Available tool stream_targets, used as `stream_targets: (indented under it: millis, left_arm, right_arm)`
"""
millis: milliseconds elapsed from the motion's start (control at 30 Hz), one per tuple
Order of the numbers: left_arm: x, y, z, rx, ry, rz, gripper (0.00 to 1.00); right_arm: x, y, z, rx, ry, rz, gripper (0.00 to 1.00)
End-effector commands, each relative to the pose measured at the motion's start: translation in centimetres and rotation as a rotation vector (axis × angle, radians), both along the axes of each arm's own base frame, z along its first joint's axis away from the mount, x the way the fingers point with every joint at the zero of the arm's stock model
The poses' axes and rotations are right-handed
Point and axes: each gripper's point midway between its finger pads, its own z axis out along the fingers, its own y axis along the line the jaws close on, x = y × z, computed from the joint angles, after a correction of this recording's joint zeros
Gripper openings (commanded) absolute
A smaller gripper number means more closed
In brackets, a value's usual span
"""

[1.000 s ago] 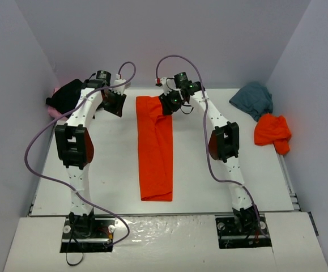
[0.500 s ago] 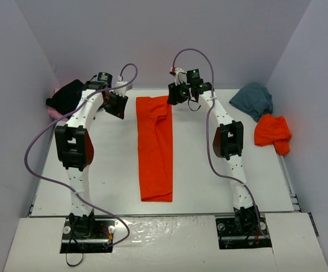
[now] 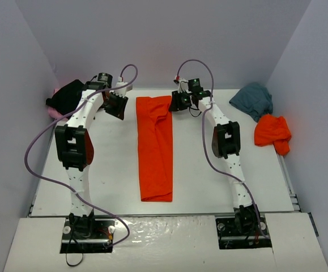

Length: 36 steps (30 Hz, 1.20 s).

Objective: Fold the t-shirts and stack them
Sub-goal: Fold the tshirt

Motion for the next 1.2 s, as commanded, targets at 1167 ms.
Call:
stream_targets:
  millis: [1167]
  left_arm:
    - [1.1,0.4,2.9,-0.059,-0.072,-0.010,0.25]
  right_arm:
    - [1.9,0.8,11.8,0.161,-0.190,-0.003,0.30]
